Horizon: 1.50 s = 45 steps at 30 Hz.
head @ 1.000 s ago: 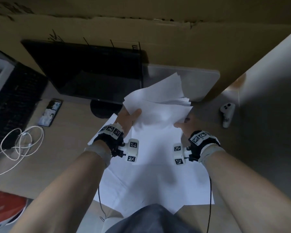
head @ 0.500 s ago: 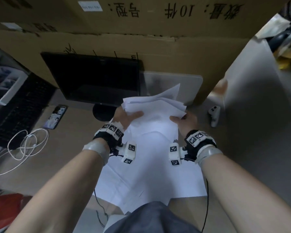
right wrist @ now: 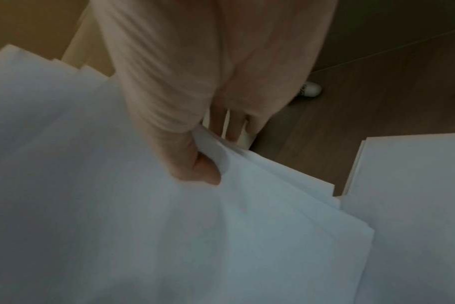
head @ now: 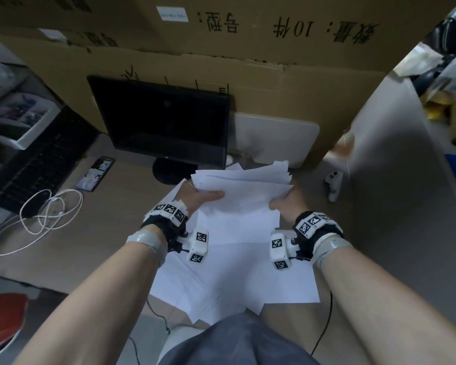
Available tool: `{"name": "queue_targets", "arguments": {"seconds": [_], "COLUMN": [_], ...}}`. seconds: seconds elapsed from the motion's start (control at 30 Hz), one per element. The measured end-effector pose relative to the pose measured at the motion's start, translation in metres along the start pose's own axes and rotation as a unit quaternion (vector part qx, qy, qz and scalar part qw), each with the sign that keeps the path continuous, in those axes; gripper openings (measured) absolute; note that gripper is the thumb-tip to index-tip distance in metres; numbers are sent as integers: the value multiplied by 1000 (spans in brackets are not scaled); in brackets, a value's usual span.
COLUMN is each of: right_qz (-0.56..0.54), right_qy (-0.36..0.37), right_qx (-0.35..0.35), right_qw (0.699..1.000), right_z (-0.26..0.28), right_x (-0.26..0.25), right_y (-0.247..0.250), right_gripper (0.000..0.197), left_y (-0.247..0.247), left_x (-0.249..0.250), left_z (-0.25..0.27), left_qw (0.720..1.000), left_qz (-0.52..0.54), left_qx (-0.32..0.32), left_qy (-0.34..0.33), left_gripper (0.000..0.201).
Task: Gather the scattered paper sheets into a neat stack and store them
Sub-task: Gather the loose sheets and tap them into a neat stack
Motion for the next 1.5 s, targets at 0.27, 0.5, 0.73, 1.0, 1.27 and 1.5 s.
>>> {"name": "queue_targets", "arguments": {"seconds": [0.27,0.5,0.73,1.0,1.27,1.5], "right_qz": [-89,-88,-141,-278,-190,-173], "right_qy": [-37,61,100,82,-16,-19], "right_qx": [-41,-31,-4,-20,-9,-28], "right_qw": [995,994,985,957,982,984], "right_z": [9,20,30,36,30,19], "right_x": [28,12,-26,-39,9,26], "right_y": [-18,-36,-21,-8,-33,-32], "right_gripper": [23,22,12,23,12,22], "left_y": [8,9,19,0,4,0], "left_x": [-30,-47,-18,21,-28,-38], "left_z": [12,15,6,6,23,19], "left_qw": [999,990,989,985,987,987], "left_qz": [-16,-115,-90,23,-64,-111], "left_qx": [10,70,119,167,135,80], "left_qy": [38,48,13,-22,60,86], "left_gripper": [71,22,41,34,40,22]}}
Point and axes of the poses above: each hand's wrist, its own z-axis away from the middle knuckle, its own y-axis out of the back of the hand, x = y × z, the point moved 8 cm from there along -z, towards the middle knuckle, and after that the axes turned 10 degrees about -y, right-handed, at the moved point
